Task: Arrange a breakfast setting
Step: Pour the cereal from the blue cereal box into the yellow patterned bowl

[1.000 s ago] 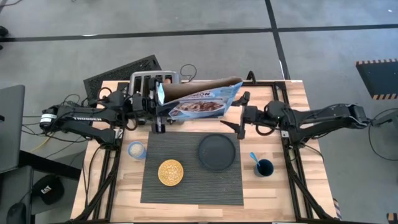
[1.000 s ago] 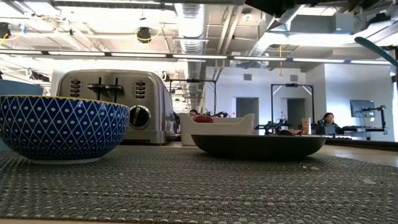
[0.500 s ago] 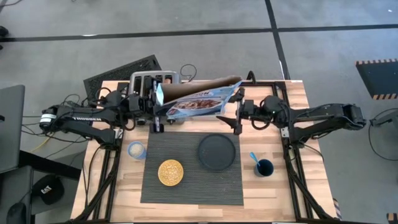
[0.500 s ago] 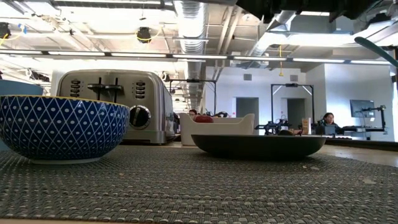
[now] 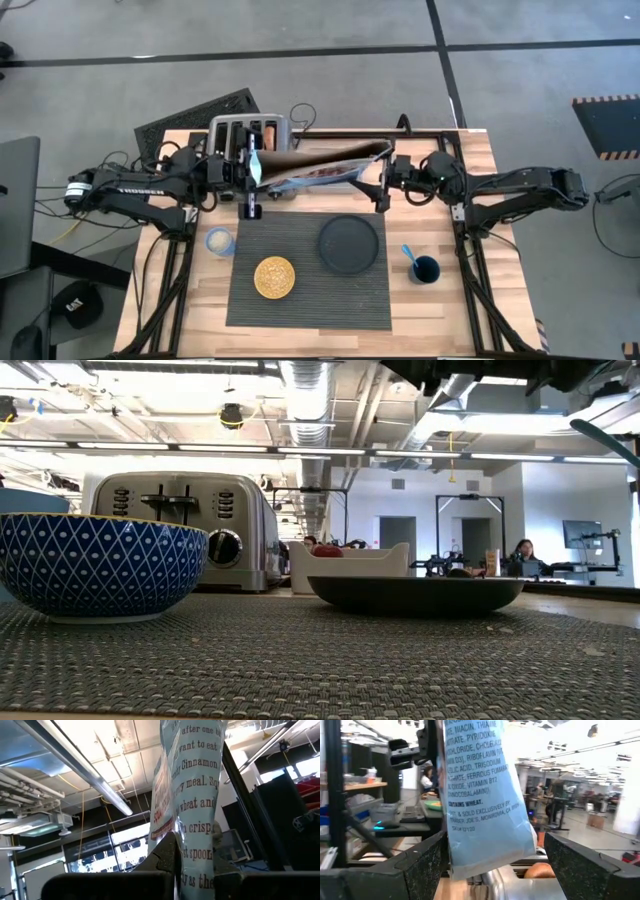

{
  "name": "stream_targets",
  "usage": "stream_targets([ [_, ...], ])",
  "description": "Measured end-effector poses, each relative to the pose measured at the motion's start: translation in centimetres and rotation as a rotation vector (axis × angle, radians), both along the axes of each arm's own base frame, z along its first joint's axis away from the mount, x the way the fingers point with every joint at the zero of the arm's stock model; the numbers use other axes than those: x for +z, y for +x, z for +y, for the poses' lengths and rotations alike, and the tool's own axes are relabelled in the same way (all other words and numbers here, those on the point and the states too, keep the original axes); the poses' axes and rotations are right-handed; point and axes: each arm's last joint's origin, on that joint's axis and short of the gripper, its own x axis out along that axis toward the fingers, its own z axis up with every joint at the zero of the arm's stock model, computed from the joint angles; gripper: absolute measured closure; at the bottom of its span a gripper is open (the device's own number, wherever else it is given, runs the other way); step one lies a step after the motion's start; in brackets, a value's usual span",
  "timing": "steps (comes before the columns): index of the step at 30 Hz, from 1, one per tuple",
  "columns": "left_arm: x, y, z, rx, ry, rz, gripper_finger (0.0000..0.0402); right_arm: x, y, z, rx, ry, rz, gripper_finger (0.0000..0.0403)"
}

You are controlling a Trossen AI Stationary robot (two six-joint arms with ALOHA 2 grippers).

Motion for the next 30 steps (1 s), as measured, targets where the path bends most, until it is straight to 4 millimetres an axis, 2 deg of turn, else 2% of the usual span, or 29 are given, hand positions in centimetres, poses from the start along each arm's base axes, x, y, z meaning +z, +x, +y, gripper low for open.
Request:
stream_targets([
  [3,0.0,0.0,0.0,0.001,-0.002,0.0,0.0402,0.0,-0.1,-0.2,-0.059,0.013,-0.005,0.0047],
  [7,0.1,0.0,0.0,-0.009,-0.002,-0.008,0.0401,0.0,0.1,0.0,-0.011,-0.022,0.001,0.0047],
  [11,0.2,-0.1,0.0,-0.011,0.0,-0.025,0.0401,-0.5,0.8,0.2,0.077,-0.043,0.01,0.0047],
  [17,0.0,0.1,0.0,-0.01,-0.004,-0.012,0.0401,0.0,2.5,0.1,0.114,-0.074,-0.01,0.0051],
  [24,-0.3,0.4,0.1,0.005,-0.016,0.007,0.0401,1.3,2.6,0.4,0.161,-0.127,-0.115,0.0095],
  [30,-0.2,0.4,0.1,0.01,-0.019,0.003,0.0401,1.2,2.5,0.4,0.179,-0.128,-0.098,0.0137],
])
